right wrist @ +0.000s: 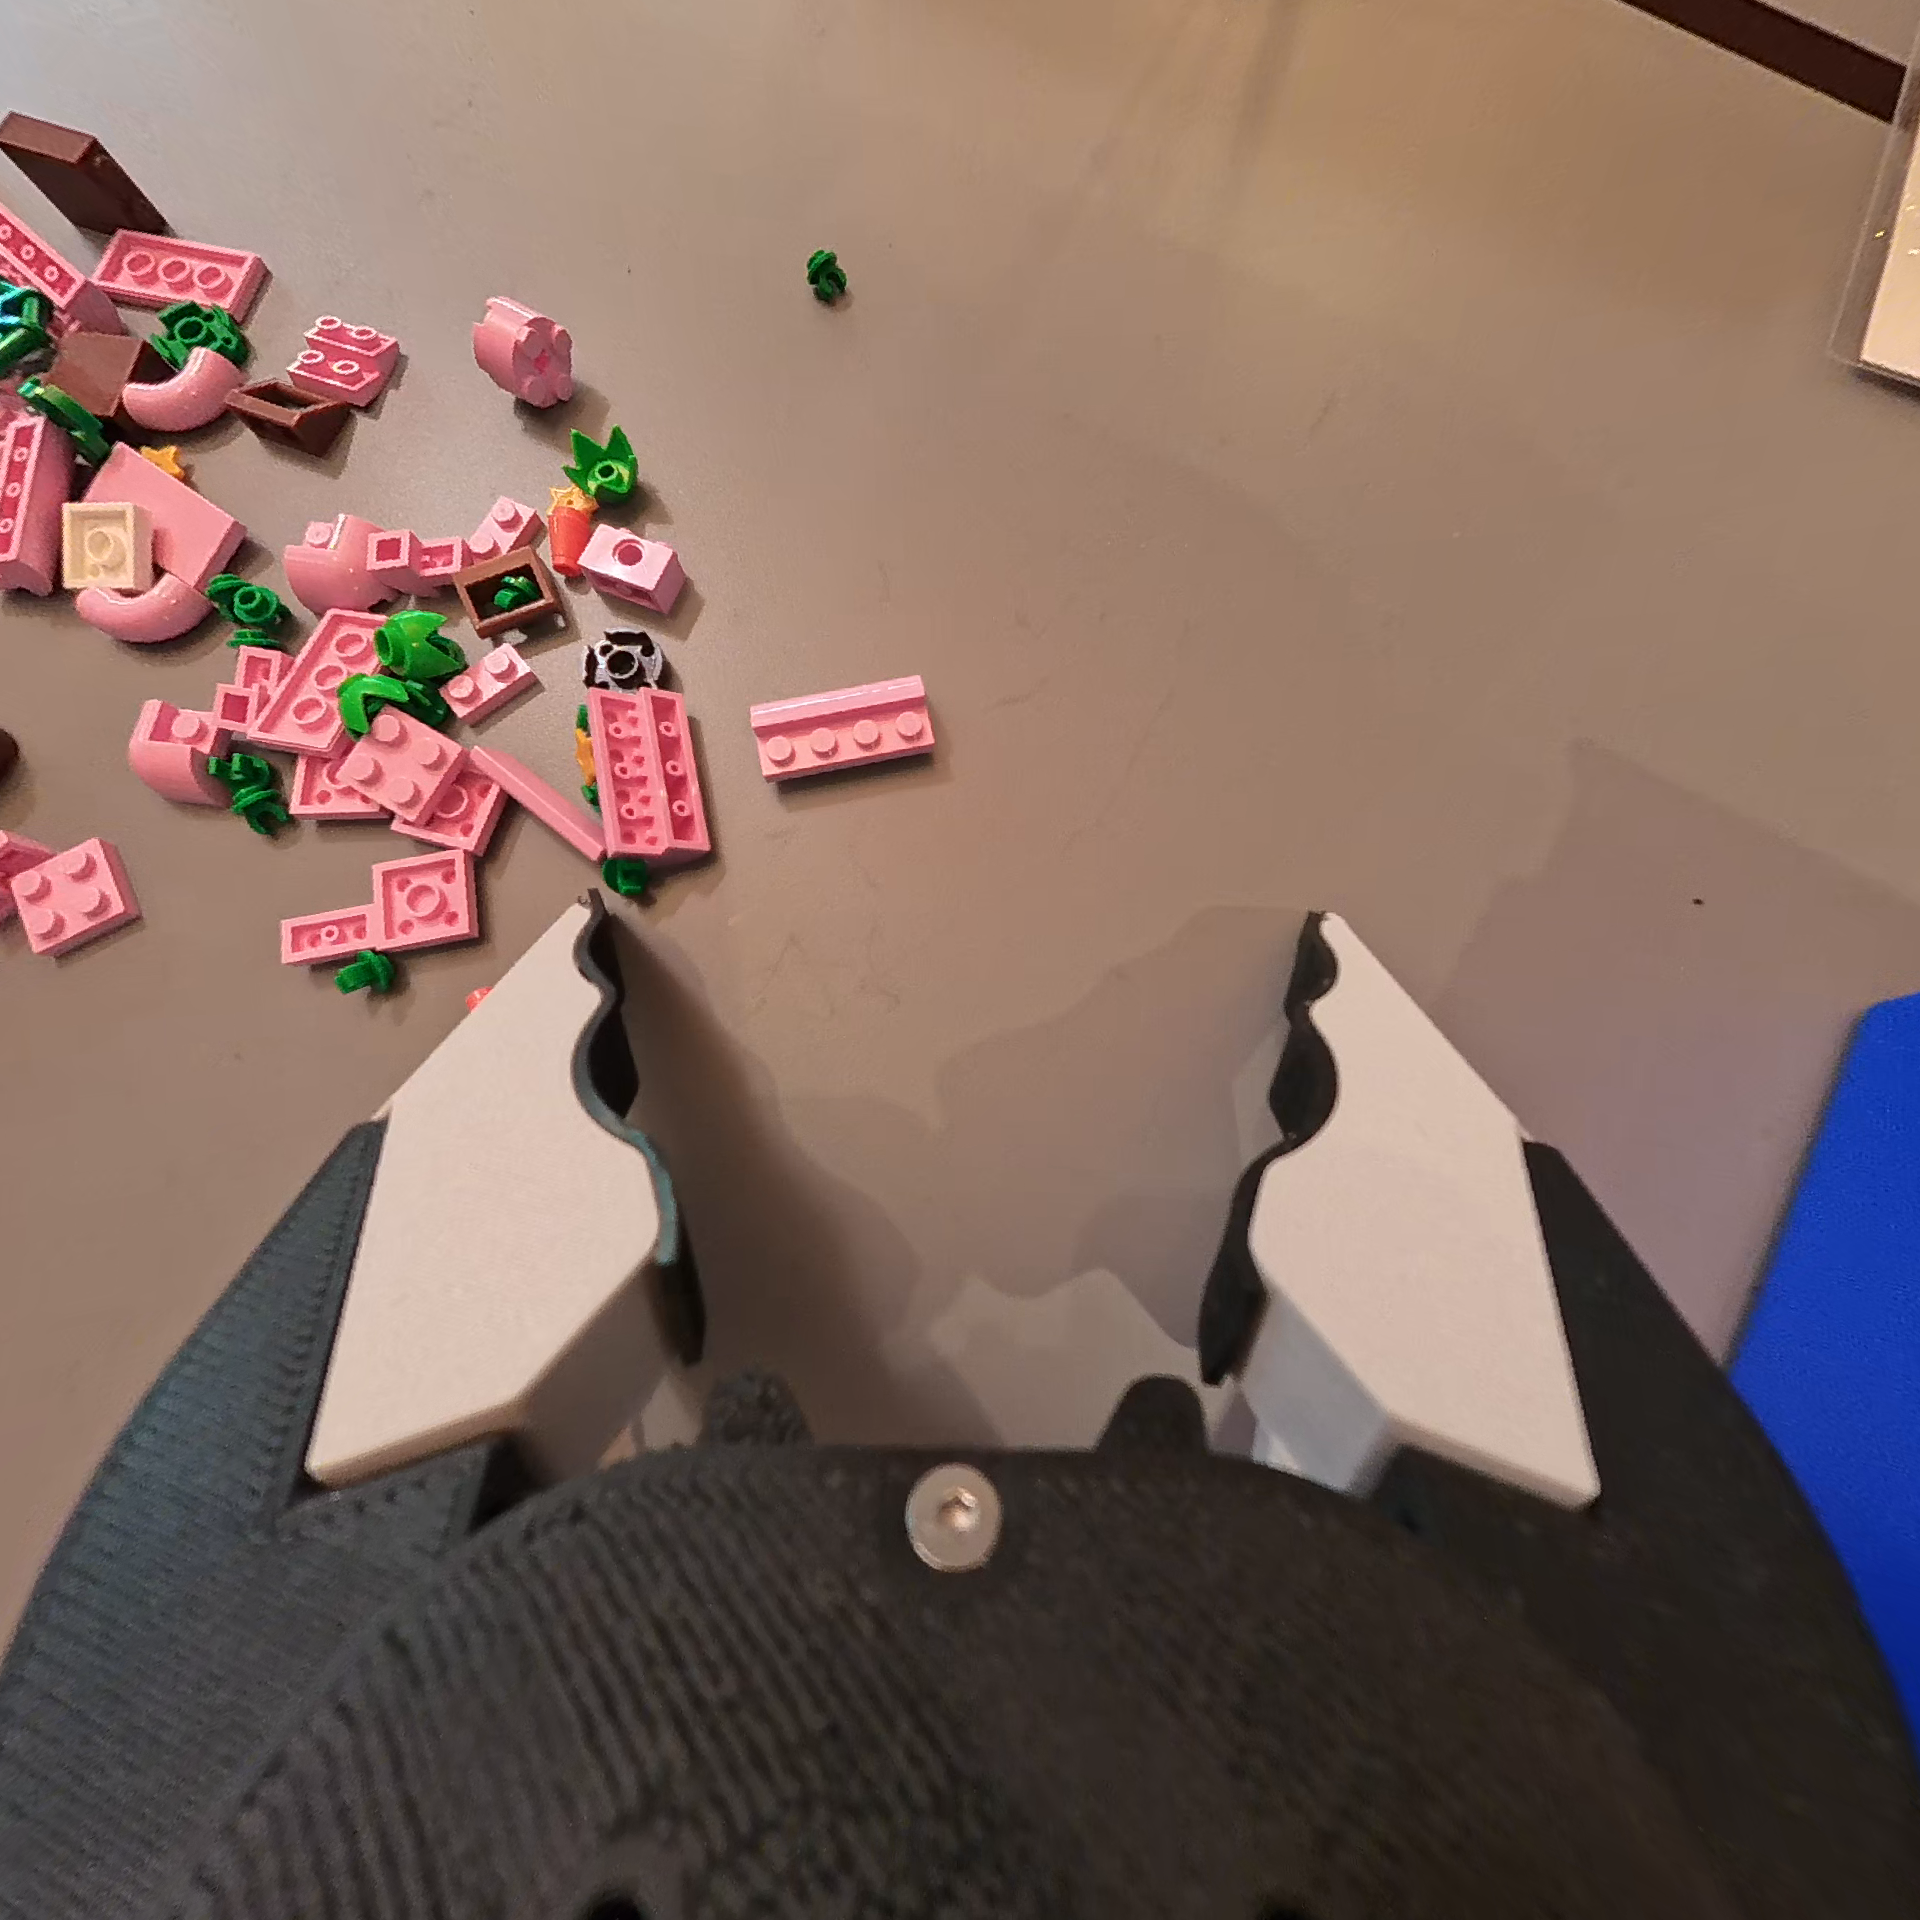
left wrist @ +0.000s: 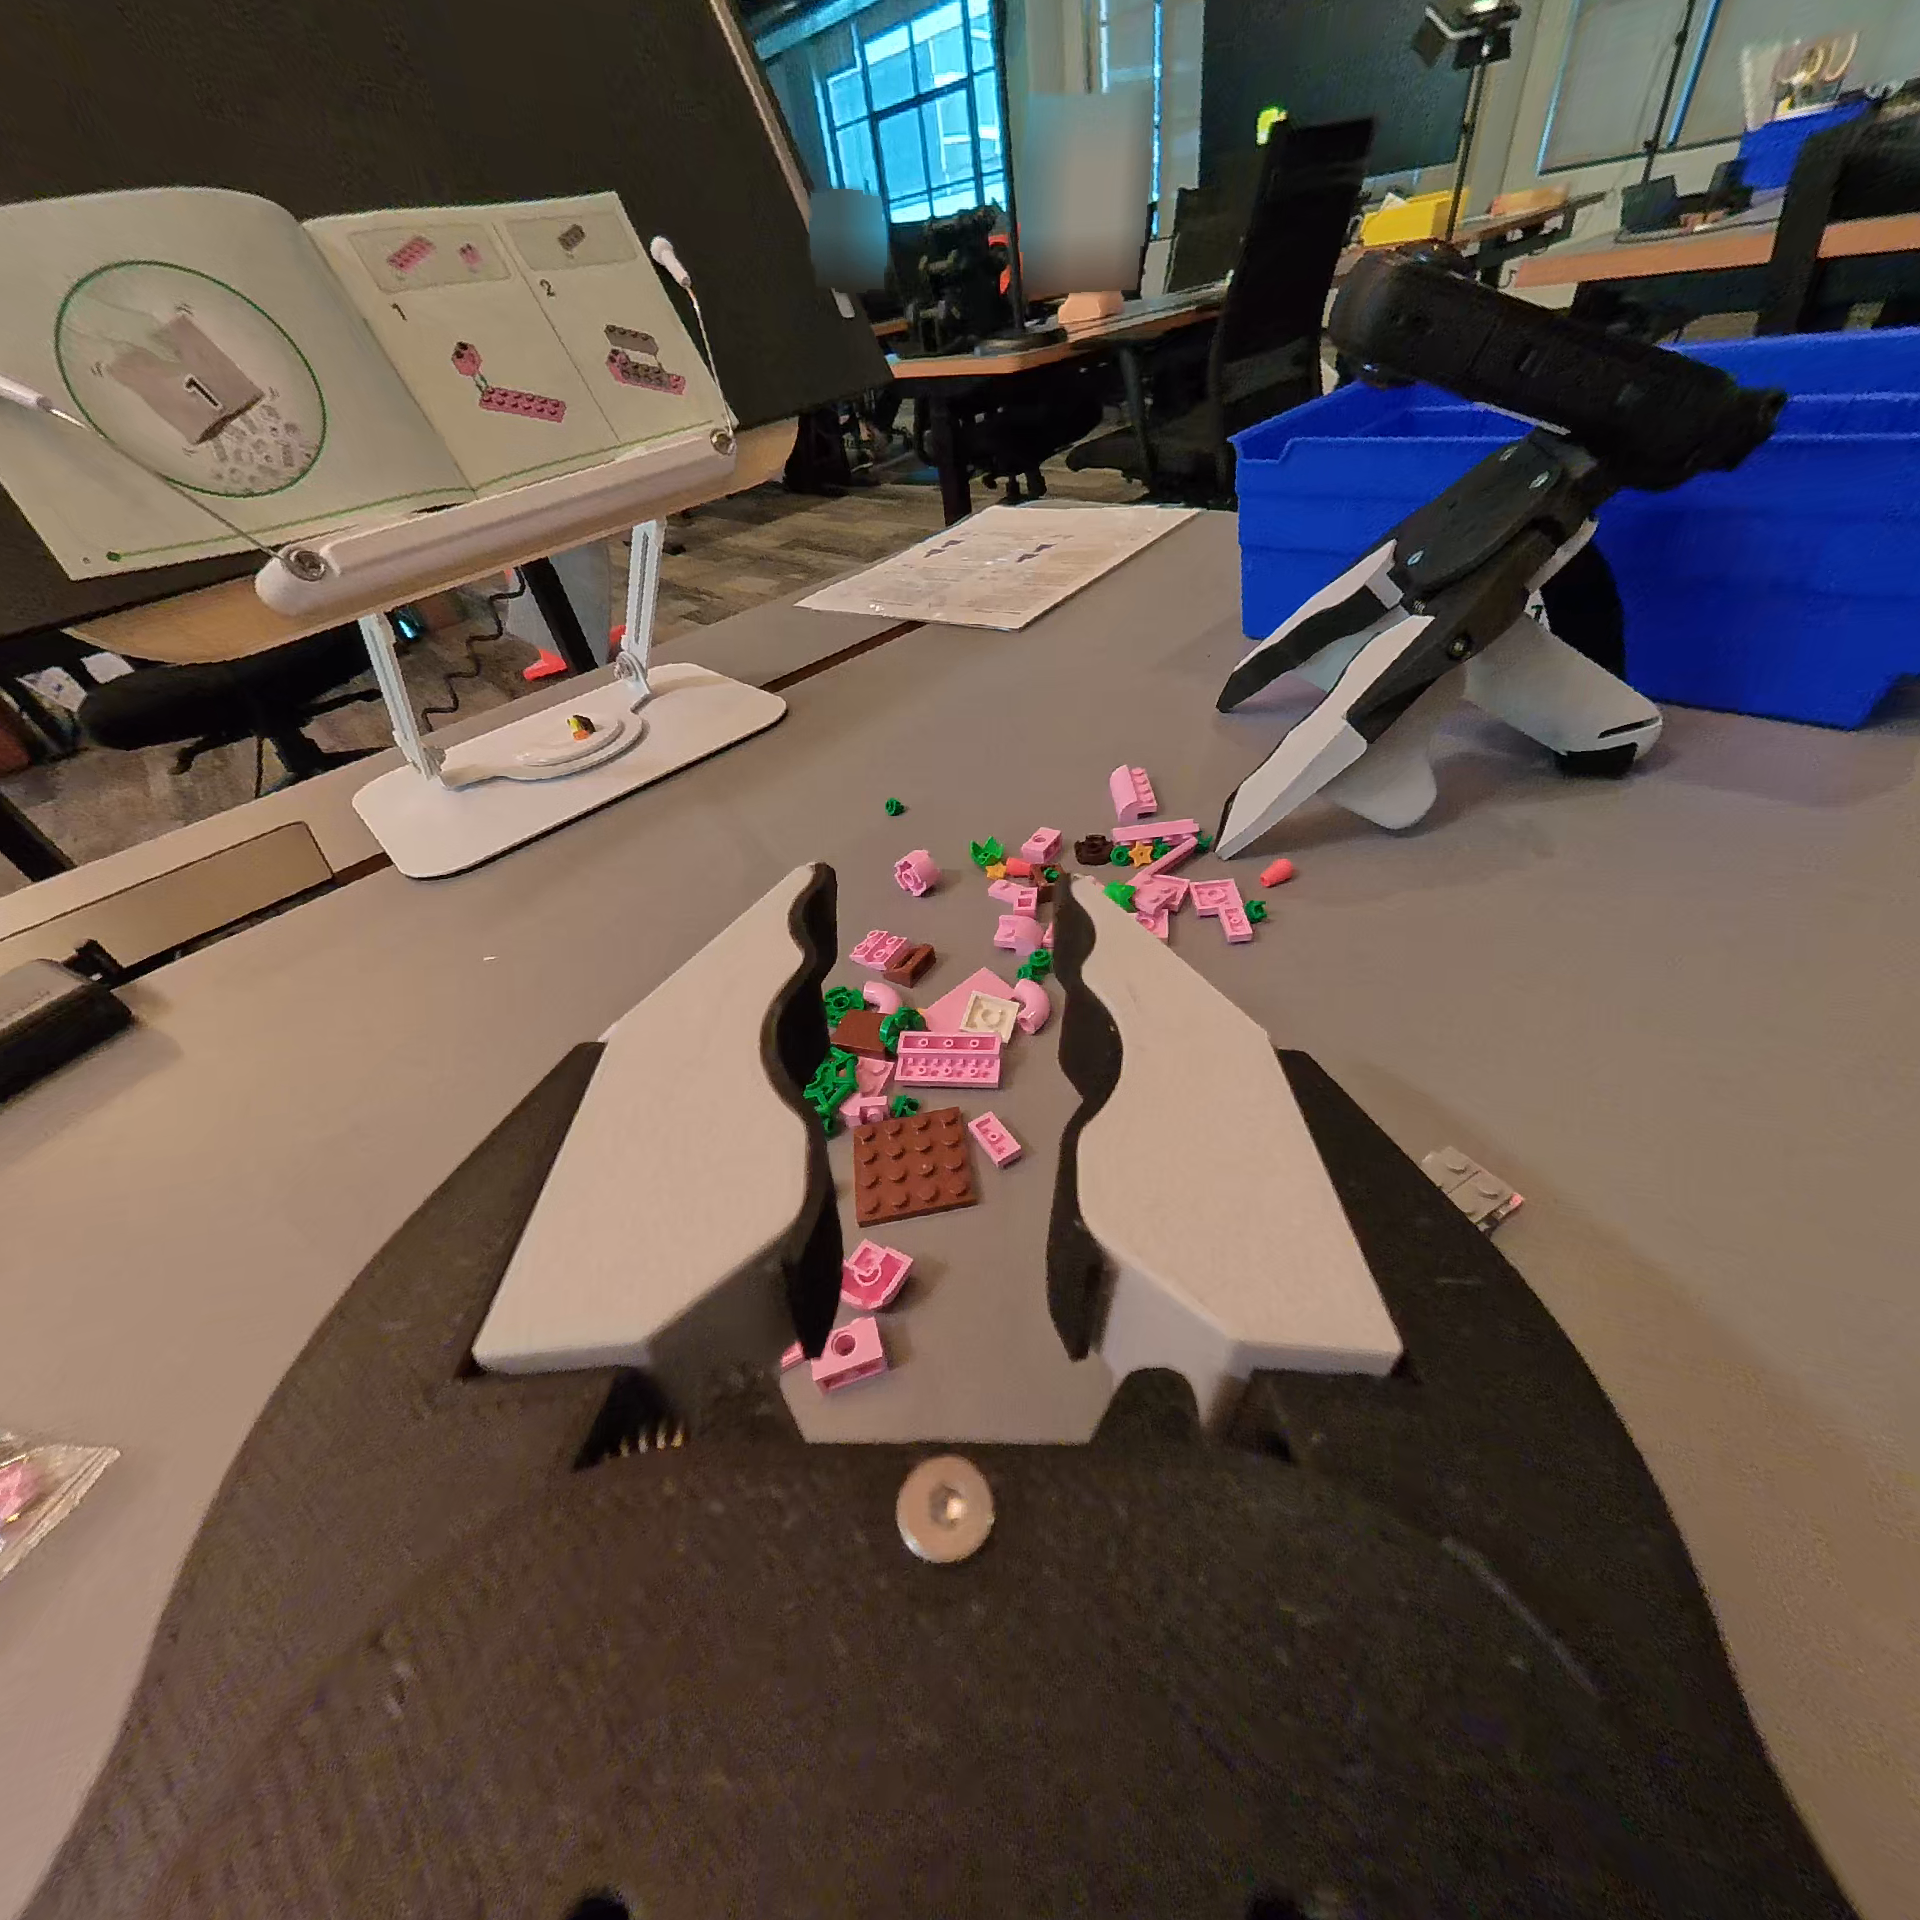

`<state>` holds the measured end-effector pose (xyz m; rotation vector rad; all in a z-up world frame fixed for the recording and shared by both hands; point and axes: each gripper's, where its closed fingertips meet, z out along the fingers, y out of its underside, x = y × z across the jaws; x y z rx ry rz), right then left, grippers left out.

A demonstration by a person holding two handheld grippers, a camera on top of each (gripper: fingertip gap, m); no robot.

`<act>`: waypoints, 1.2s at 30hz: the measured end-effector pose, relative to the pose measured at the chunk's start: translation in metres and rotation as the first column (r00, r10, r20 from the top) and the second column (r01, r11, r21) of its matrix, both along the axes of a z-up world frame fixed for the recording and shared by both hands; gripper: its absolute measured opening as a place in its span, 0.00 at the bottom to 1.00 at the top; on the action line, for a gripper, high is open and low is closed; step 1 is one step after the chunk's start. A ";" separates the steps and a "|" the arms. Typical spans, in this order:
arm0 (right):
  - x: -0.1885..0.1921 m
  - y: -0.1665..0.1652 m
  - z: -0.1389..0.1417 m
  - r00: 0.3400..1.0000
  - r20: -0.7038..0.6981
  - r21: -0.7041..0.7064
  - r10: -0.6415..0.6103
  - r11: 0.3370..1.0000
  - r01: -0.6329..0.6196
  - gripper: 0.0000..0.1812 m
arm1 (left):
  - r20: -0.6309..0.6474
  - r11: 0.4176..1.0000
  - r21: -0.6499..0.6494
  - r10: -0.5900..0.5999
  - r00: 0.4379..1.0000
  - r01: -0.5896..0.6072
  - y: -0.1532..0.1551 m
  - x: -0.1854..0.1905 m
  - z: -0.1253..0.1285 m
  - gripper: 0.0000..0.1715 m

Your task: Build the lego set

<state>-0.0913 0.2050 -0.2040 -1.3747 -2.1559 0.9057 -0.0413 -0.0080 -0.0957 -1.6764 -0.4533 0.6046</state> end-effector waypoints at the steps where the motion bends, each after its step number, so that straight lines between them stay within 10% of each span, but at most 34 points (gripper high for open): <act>1: 0.000 0.000 0.000 1.000 0.000 0.000 0.000 1.000 0.000 0.70 | -0.006 1.000 0.002 0.004 1.000 -0.004 0.000 0.000 0.001 0.23; 36: 0.000 0.000 0.000 1.000 0.000 0.000 0.000 1.000 0.000 0.70 | 0.212 0.950 -0.253 0.237 0.948 -0.181 0.061 -0.066 -0.010 0.23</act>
